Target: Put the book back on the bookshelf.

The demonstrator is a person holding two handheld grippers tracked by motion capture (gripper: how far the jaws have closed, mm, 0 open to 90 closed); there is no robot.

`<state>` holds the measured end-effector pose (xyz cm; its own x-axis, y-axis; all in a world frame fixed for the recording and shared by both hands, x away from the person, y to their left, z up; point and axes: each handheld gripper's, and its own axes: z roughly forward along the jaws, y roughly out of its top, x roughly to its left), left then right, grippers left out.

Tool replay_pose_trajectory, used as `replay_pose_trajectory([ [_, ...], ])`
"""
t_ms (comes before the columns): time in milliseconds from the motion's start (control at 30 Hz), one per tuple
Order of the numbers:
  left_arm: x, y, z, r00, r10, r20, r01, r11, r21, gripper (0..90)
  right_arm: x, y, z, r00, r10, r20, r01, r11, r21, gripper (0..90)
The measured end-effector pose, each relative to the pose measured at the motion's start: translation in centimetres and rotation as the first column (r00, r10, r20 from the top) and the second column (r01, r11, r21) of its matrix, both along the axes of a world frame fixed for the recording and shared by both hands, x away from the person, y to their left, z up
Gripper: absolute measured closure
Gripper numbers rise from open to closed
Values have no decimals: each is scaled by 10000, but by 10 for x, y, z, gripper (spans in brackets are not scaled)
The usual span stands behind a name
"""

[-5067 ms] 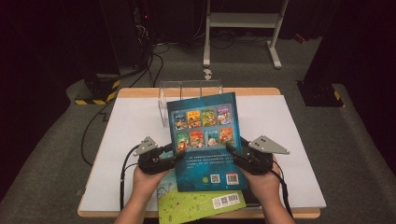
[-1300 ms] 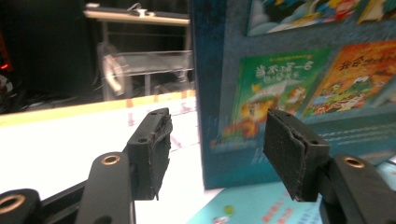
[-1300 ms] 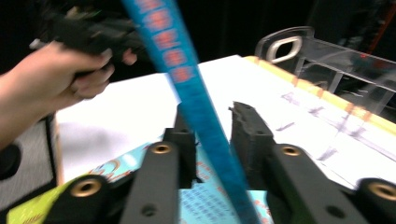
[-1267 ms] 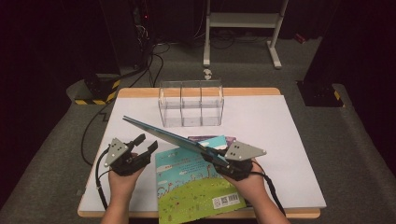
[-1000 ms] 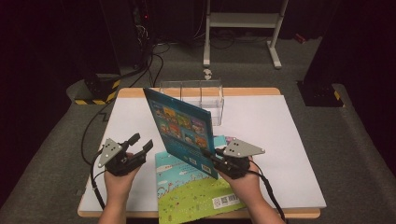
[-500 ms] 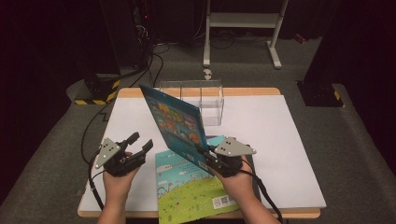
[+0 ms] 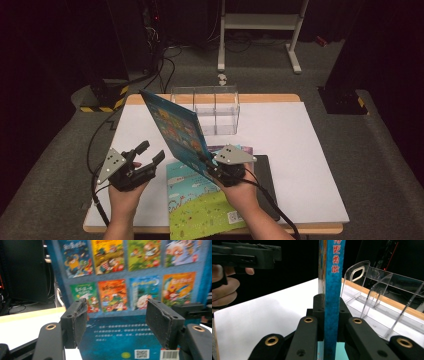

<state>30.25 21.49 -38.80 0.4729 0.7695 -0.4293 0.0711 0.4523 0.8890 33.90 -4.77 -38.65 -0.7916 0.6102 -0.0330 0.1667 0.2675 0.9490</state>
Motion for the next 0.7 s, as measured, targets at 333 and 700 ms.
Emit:
replay_pose_trajectory([
  [333, -3, 0, 4, 9999, -128, 19, 128, 9999, -34, 336, 4, 21, -4, 9995, -273, 127, 275, 9995, -137, 829],
  [700, -5, -7, 5, 9990, -443, -1, 443, 9990, 10, 328, 10, 36, -9, 9992, -392, 85, 393, 9990, -226, 827],
])
